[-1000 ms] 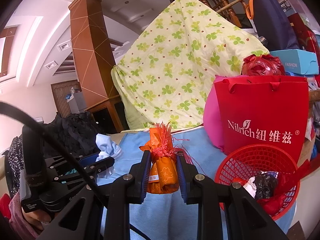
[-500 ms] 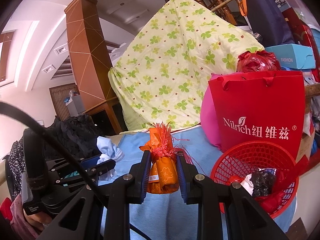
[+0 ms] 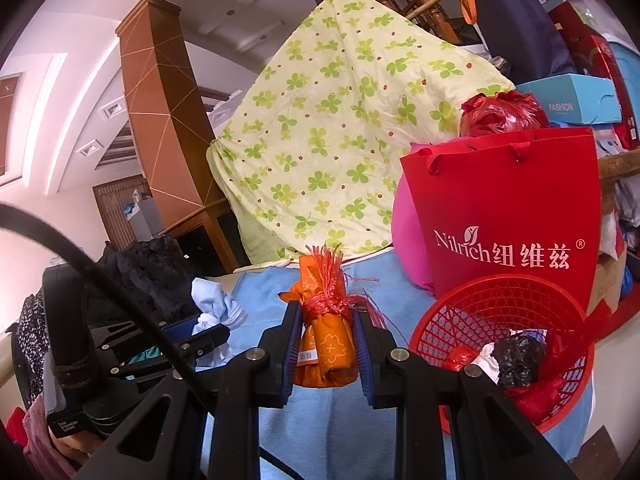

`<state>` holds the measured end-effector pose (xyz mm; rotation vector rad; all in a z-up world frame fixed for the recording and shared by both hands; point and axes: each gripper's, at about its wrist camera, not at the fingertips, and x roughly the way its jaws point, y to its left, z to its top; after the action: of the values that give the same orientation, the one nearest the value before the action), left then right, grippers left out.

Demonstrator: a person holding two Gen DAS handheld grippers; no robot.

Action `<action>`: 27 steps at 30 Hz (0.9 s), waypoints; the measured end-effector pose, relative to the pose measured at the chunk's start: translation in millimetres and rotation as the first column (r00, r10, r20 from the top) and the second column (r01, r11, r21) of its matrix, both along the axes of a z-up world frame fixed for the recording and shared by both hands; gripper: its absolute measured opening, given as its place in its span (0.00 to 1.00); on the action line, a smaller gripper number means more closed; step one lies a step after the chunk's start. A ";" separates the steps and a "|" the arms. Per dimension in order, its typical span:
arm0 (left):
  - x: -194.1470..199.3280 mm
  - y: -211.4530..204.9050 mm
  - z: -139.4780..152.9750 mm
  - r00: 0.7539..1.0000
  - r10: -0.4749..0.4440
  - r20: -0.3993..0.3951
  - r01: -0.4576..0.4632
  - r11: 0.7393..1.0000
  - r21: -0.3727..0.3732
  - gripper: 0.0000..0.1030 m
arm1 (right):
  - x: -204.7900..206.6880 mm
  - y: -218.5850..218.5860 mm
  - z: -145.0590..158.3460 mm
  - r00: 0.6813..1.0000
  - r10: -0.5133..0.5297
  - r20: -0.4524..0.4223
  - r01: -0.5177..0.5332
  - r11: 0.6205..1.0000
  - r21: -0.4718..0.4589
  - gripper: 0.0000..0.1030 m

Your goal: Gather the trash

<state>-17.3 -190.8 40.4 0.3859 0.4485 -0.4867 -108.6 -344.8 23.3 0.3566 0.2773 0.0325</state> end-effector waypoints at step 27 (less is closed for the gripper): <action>6.1 -10.4 -9.3 0.999 -0.037 -0.027 0.037 0.999 0.024 0.25 | 3.9 -10.5 -9.1 0.999 -0.032 -0.026 0.034 0.998 0.055 0.26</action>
<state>-11.2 -201.2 31.1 0.4124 0.4737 -0.5230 -104.7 -355.3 14.2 0.4171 0.2962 0.0031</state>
